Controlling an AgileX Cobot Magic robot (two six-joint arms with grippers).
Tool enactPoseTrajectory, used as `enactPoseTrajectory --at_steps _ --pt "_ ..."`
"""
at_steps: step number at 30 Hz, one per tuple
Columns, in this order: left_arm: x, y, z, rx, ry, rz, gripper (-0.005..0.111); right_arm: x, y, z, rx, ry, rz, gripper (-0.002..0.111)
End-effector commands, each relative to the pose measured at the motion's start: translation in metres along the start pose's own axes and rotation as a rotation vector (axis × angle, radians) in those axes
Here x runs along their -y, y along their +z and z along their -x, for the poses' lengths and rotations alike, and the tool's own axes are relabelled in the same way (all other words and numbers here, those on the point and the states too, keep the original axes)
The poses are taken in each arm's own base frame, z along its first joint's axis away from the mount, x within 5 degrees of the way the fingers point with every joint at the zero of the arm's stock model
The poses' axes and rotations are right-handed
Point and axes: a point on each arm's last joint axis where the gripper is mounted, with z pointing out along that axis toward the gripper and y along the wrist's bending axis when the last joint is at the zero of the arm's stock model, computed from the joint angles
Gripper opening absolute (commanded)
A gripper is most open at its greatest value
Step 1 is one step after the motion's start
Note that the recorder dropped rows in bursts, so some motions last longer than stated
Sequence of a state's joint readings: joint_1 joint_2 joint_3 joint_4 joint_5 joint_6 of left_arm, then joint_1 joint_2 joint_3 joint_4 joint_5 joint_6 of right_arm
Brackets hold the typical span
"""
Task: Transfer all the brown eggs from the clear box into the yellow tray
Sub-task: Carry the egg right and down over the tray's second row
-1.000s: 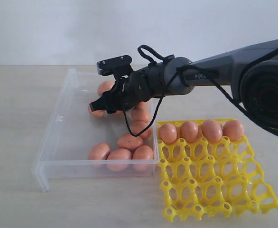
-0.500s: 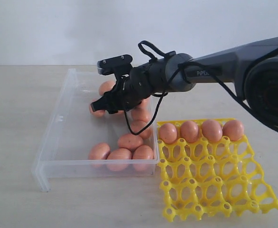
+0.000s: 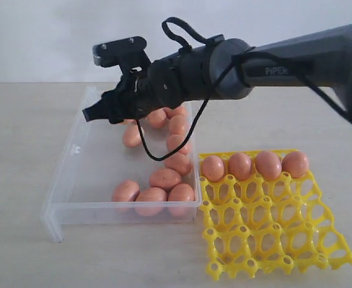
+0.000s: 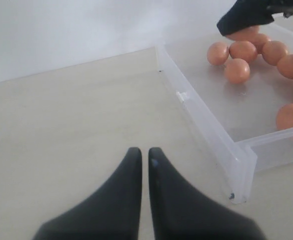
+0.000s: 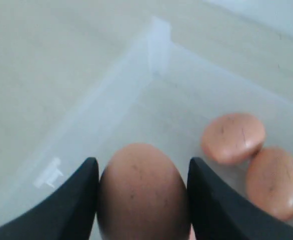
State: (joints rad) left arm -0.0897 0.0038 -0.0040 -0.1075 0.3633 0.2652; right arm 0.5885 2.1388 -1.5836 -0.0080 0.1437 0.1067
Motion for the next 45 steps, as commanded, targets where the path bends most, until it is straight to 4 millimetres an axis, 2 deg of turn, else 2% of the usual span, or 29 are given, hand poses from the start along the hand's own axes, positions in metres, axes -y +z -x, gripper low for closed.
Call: enactPoseTrajectory --at_steps 1,2,3,4,7,12,19,23,25,32,34,35,37,39,45 --pt "0.0 0.0 -0.001 0.003 -0.012 0.004 0.004 -0.008 -0.059 0.009 0.339 0.003 0.052 0.0" --pt "0.0 0.0 -0.001 0.003 -0.012 0.004 0.004 -0.007 -0.069 -0.002 0.374 0.003 0.055 0.0" --pt "0.0 0.0 -0.001 0.003 -0.012 0.004 0.004 -0.003 -0.091 -0.015 0.462 0.001 0.046 0.0" --pt "0.0 0.0 -0.001 0.003 -0.012 0.004 0.004 0.001 -0.107 -0.021 0.533 0.014 0.022 0.0" --pt "0.0 0.0 -0.001 0.003 -0.012 0.004 0.004 0.029 -0.153 -0.069 0.613 0.114 -0.194 0.0" --pt "0.0 0.0 -0.001 0.003 -0.012 0.004 0.004 0.033 -0.182 -0.116 0.535 0.106 -0.194 0.0" --pt "0.0 0.0 -0.001 0.003 -0.012 0.004 0.004 0.036 -0.213 -0.152 0.513 0.25 -0.148 0.0" --pt "0.0 0.0 -0.001 0.003 -0.012 0.004 0.004 0.032 -0.211 -0.183 0.325 0.21 -0.103 0.0" --pt "0.0 0.0 -0.001 0.003 -0.012 0.004 0.004 0.03 -0.206 -0.19 0.27 0.183 -0.089 0.0" --pt "0.0 0.0 -0.001 0.003 -0.012 0.004 0.004 0.035 -0.185 -0.199 0.324 0.16 -0.131 0.0" --pt "0.0 0.0 -0.001 0.003 -0.012 0.004 0.004 0.036 -0.166 -0.202 0.314 0.149 -0.138 0.0" --pt "0.0 0.0 -0.001 0.003 -0.012 0.004 0.004 0.031 -0.152 -0.198 0.313 0.116 -0.096 0.0" --pt "0.0 0.0 -0.001 0.003 -0.012 0.004 0.004 0.027 -0.139 -0.192 0.314 0.093 -0.061 0.0" --pt "0.0 0.0 -0.001 0.003 -0.012 0.004 0.004 0.028 -0.132 -0.189 0.31 0.109 -0.078 0.0" --pt "0.0 0.0 -0.001 0.003 -0.012 0.004 0.004 0.03 -0.131 -0.193 0.266 0.099 -0.1 0.0"
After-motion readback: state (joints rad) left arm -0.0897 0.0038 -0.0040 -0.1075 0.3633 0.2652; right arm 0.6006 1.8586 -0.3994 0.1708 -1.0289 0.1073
